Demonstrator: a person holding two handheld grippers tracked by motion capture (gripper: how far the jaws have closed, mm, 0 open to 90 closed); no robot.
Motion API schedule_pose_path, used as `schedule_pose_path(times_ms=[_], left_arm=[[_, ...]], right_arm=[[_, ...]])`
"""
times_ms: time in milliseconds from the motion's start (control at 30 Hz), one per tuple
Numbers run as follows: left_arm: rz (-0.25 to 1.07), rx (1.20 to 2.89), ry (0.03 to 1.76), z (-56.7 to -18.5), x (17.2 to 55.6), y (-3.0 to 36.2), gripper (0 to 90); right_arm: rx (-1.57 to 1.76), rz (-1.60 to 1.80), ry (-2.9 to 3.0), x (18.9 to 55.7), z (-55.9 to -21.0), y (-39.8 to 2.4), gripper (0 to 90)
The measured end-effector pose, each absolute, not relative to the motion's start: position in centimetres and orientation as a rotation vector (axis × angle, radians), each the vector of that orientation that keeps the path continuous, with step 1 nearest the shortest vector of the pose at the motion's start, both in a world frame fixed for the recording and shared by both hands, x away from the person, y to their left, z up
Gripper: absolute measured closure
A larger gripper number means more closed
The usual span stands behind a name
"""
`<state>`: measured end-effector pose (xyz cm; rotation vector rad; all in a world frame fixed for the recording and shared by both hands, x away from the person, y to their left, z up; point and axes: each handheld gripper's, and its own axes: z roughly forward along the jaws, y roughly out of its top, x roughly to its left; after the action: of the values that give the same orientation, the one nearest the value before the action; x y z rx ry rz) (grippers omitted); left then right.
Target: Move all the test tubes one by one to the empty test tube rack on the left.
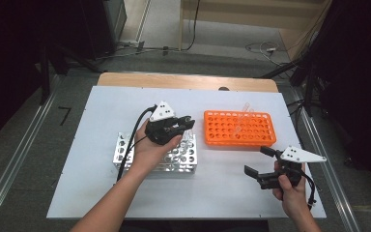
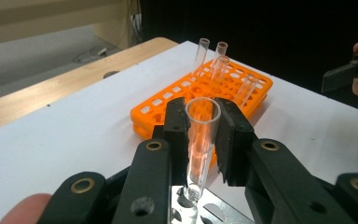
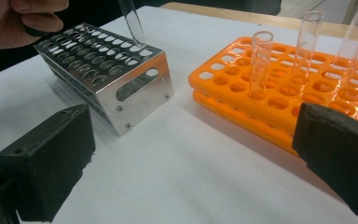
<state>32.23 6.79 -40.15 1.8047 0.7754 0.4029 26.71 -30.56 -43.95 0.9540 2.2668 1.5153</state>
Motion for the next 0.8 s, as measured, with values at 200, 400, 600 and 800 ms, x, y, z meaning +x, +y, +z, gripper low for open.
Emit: schedule_pose_path(times_ms=[200, 400, 600, 800], left_arm=[[0.395, 1.818, 0.795, -41.1, 32.7, 6.6, 76.0], [0.384, 1.846, 0.815, -42.1, 33.0, 6.5, 75.9], [0.399, 1.907, 0.805, -42.9, 32.9, 5.7, 75.8], [0.413, 1.964, 0.802, -43.4, 32.9, 5.3, 75.8]], right_arm=[[0.958, 1.512, 2.262, 26.8, -44.0, -30.7, 0.0], [0.948, 1.504, 2.268, 26.8, -44.1, -30.4, 0.0], [0.949, 1.497, 2.269, 26.8, -44.1, -30.3, 0.0], [0.948, 1.497, 2.272, 26.7, -44.2, -30.2, 0.0]])
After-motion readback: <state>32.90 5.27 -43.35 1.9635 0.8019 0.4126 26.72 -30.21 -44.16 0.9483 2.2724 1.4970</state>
